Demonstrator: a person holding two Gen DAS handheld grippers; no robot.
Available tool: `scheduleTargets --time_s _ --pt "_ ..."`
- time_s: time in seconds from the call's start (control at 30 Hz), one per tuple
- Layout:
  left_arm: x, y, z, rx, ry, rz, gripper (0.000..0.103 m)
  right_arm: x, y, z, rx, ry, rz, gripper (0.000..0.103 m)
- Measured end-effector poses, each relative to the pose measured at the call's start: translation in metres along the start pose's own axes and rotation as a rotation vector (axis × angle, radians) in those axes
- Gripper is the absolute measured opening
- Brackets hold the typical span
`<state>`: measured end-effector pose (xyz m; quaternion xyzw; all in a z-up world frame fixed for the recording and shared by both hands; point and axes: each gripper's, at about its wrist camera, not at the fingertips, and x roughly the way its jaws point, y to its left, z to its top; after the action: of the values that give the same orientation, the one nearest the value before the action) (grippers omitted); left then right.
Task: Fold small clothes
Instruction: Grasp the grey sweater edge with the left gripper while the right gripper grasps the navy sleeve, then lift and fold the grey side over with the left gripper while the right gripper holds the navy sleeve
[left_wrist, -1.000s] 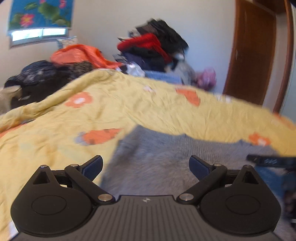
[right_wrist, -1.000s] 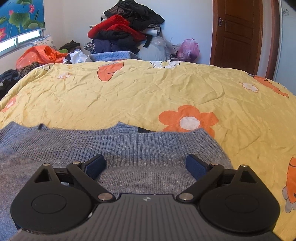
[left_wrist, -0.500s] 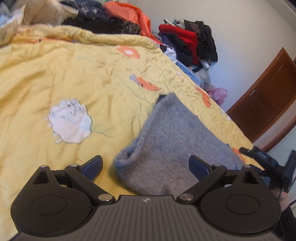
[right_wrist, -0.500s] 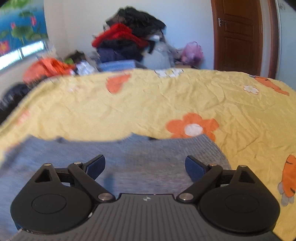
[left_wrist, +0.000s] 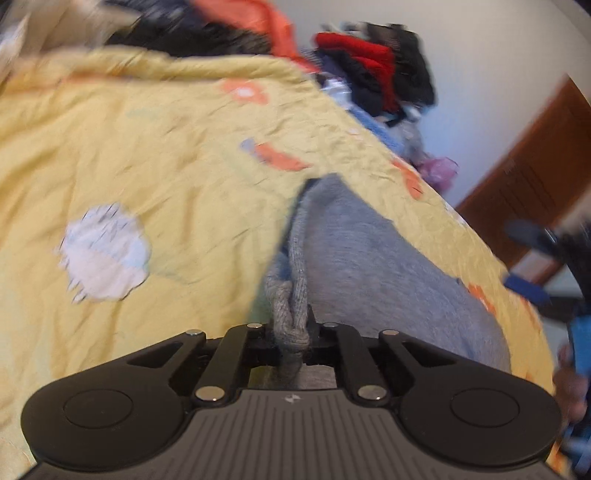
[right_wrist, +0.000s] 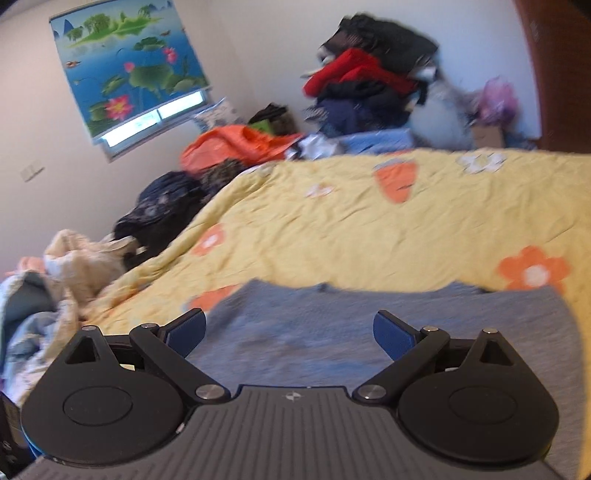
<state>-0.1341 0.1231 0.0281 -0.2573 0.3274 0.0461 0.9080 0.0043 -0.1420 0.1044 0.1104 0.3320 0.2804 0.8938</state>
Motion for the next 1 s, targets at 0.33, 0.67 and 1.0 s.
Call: scheduleTargets --time_s 0.33,0.67,1.0 --pt "-0.012 -0.088 -0.046 0.412 -0.059 -0.064 0.008 0.115 0.054 0.018 -0.007 0.447 0.127 0.090" --pt "-0.009 -0.085 -0.042 0.418 -0.040 -0.080 0.008 0.143 0.056 0.011 -0.173 0.487 0.005 0.025" --pt "0.013 -0.198 -0.060 0.509 0.048 -0.374 0.008 0.035 -0.063 0.050 -0.115 0.335 -0.020 0.017"
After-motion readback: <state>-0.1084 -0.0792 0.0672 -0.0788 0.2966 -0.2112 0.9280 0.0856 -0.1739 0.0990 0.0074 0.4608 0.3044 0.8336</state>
